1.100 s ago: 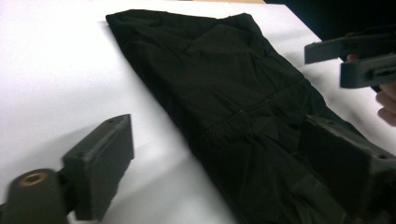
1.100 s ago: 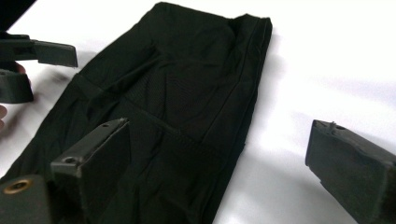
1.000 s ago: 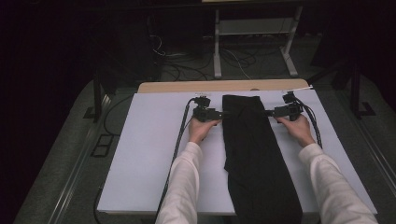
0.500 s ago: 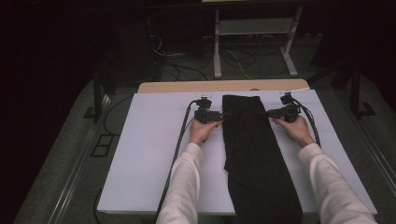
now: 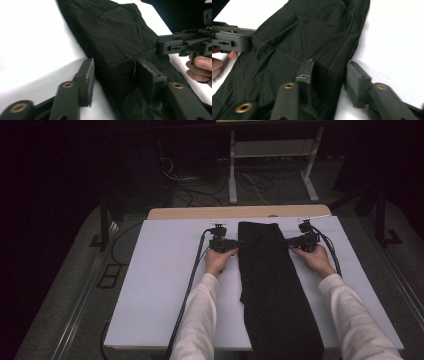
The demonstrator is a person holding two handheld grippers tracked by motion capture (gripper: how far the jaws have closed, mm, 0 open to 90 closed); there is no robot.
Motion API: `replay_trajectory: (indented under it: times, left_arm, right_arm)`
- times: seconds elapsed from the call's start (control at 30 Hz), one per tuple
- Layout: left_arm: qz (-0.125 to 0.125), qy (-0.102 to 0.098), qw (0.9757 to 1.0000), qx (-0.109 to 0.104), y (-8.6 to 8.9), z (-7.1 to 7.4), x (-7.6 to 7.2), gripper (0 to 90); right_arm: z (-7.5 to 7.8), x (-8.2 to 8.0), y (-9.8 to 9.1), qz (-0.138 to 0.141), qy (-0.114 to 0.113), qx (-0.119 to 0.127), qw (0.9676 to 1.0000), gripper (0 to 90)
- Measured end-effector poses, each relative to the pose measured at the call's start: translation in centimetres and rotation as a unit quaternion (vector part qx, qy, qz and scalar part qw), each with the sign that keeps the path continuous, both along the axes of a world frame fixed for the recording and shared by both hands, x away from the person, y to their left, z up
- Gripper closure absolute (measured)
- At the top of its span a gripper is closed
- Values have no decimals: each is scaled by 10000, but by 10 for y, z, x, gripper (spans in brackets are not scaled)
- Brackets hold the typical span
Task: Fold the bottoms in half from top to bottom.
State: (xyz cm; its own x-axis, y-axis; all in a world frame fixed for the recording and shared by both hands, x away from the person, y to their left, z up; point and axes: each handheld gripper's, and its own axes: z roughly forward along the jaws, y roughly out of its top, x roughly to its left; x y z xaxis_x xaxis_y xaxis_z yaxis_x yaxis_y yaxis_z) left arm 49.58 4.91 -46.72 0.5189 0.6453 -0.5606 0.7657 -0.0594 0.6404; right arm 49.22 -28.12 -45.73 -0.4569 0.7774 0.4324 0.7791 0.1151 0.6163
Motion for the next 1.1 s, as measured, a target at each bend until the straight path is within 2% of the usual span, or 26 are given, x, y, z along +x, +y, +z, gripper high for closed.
replay_trajectory:
  times: [0.17,0.33,0.5,0.8,1.1]
  left_arm:
    - [58,35,9999,140,-4,-1,0,680]
    - [23,-27,9996,270,-3,0,-1,830]
    - [-32,-126,9995,301,-2,4,-3,847]
    - [-142,-260,9994,160,-4,14,-10,850]
    - [-274,-314,9991,36,-2,22,-16,850]
  right_arm:
    - [-1,-1,3,-31,8,-96,9999,758]
    - [1,-3,2,-160,-30,91,9998,816]
    - [8,-8,1,-154,-159,159,9996,821]
    - [18,-20,-5,-95,-412,434,9982,824]
    - [20,-29,-10,-72,-457,597,9971,824]
